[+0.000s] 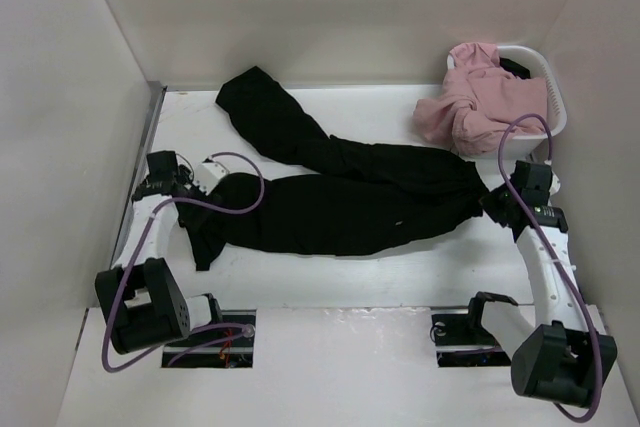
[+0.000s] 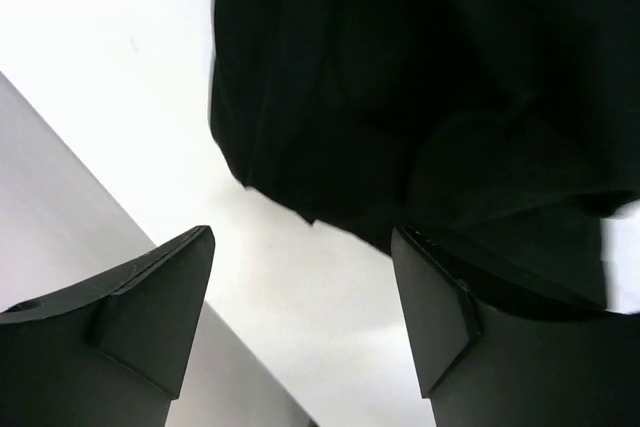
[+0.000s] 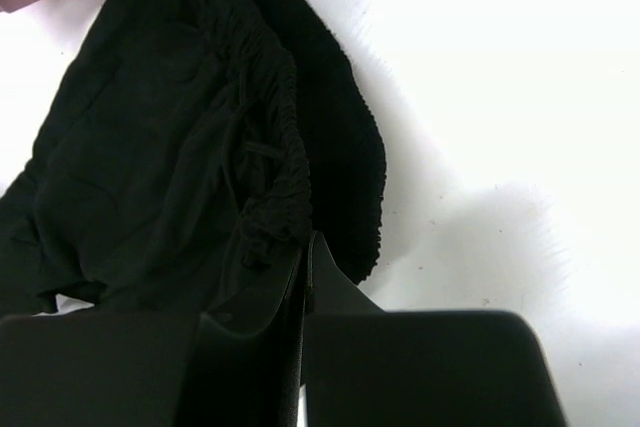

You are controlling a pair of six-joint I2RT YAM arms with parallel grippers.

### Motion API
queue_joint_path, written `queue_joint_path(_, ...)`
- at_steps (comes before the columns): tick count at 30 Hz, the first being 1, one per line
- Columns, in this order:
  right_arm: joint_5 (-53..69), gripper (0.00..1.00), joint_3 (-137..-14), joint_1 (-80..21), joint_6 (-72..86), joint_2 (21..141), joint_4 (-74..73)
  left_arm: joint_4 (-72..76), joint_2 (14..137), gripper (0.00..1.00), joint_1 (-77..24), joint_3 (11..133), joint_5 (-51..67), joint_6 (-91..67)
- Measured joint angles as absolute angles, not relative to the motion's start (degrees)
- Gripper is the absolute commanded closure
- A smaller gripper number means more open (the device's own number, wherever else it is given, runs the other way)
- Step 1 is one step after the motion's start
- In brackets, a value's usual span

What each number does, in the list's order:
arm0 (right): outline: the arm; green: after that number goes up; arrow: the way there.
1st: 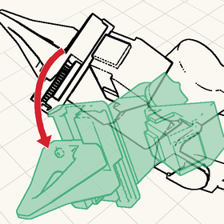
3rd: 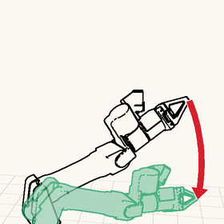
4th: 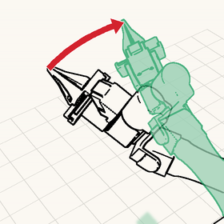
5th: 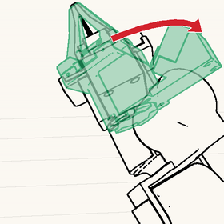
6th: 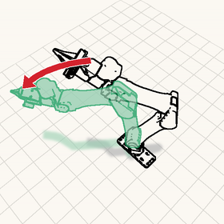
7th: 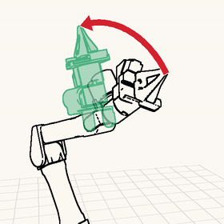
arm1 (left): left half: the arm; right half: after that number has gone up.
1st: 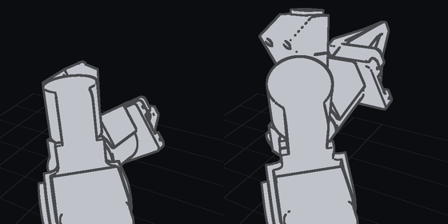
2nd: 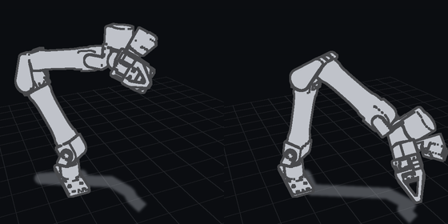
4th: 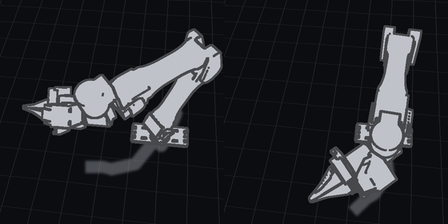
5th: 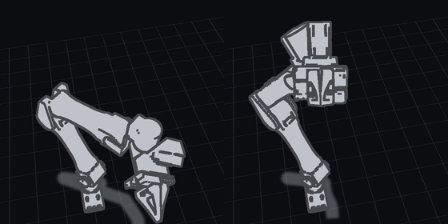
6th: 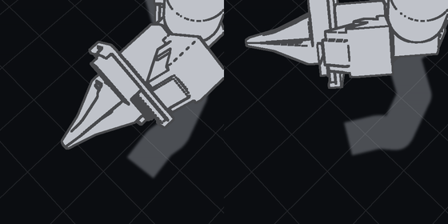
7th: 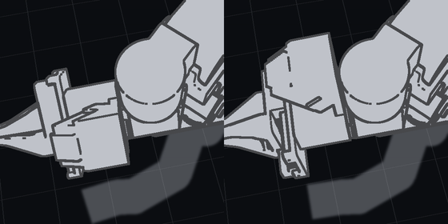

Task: Fold and stack the trousers
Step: Flatten the trousers out

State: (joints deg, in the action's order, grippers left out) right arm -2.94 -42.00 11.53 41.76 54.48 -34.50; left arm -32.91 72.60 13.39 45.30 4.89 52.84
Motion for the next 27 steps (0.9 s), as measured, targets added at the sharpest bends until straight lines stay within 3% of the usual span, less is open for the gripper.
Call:
queue_joint_path(6,-2.9,1.0,-42.0,11.6,41.3,53.8,-34.5,-35.8,77.5,0.34,11.0,53.2,11.4,51.0)
queue_joint_path(11,-2.7,1.0,-42.0,12.1,41.1,53.5,-34.3,-28.1,93.3,0.33,6.9,54.5,3.3,49.7)
queue_joint_path(20,-2.2,1.0,-41.9,12.7,41.1,55.2,-32.5,-16.2,109.5,0.3,5.2,71.8,-9.1,49.1)
queue_joint_path(27,-1.4,1.0,-41.9,12.7,41.1,56.3,-31.9,-7.6,110.5,0.27,5.6,77.7,-14.0,49.2)
